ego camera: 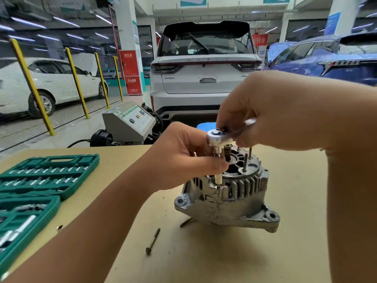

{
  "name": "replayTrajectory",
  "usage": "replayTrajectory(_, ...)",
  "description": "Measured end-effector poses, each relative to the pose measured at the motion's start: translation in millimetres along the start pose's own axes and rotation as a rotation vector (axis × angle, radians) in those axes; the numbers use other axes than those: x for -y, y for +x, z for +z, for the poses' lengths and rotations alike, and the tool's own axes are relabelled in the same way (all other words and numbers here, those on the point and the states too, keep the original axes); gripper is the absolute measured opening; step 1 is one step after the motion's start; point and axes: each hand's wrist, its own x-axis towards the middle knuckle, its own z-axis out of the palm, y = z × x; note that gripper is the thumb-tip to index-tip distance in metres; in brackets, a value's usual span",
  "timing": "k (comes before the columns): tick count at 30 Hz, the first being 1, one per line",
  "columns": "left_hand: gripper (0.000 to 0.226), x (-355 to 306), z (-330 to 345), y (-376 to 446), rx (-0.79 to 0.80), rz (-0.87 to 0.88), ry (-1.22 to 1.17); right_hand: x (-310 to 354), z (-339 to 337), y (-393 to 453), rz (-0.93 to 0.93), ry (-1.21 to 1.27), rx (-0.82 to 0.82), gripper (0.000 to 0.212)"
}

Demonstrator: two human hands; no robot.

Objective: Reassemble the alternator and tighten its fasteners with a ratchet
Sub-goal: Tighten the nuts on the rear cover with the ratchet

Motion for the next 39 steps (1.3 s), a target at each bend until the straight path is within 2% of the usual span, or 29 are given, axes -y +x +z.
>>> replayTrajectory(2,0.009,-1,0,-1,-0.02,-0.008,0.008,1,2,0,-0.035,-0.007,-0.036,0.019)
replayTrajectory(4,0.001,2,3,1,-0.026,-0.01,0.016,-1,0,-1,-0.012,0.006,0.029,0.011)
replayTrajectory(6,0.014,2,6,1,-0.023,0.018,0.041,-3,-3,-5,0.005,-0.005,0.085,0.011)
replayTrajectory(8,0.006,0,2,0,0.03,0.008,0.031,-7,-3,-2,-0.017,-0.014,0.038,0.02)
replayTrajectory(10,0.015,0,-2,-1,0.045,-0.001,0.016,-8,0,1,-0.016,0.007,-0.034,0.027)
replayTrajectory(12,0.014,1,1,-1,-0.008,-0.024,0.001,-8,1,2,-0.017,0.012,-0.062,0.018)
replayTrajectory(16,0.012,0,8,1,-0.038,-0.002,0.05,-10,-8,-6,0.026,-0.015,0.074,0.014)
replayTrajectory(19,0.012,-1,-2,0,0.053,-0.014,0.018,-12,-6,-4,0.027,0.015,-0.003,0.022)
replayTrajectory(21,0.007,-1,-3,0,0.055,-0.044,0.001,-9,-2,-2,0.023,-0.025,-0.082,0.018)
replayTrajectory(23,0.006,0,3,0,0.007,-0.032,0.011,-6,-3,-4,0.026,-0.08,-0.072,0.014)
replayTrajectory(25,0.007,3,8,0,-0.023,-0.009,0.042,-5,-7,-7,0.033,-0.133,0.008,0.017)
replayTrajectory(27,0.009,1,7,-1,-0.009,0.008,0.054,-4,-12,-10,0.041,-0.099,0.06,0.015)
replayTrajectory(30,0.018,-2,0,-1,0.059,-0.021,0.017,-6,-7,-8,0.043,-0.018,-0.028,0.019)
replayTrajectory(32,0.015,-2,2,-1,0.026,-0.03,0.023,-5,-4,-6,0.031,-0.015,-0.041,0.006)
replayTrajectory(34,0.013,1,9,0,-0.053,-0.011,0.035,-5,-6,-8,0.024,-0.056,0.038,0.023)
replayTrajectory(37,0.014,2,11,-2,-0.072,0.019,0.071,-9,-12,-13,0.028,-0.039,0.073,0.021)
replayTrajectory(39,0.009,-2,7,-3,-0.017,0.019,0.071,-14,-10,-10,0.035,0.01,0.006,0.023)
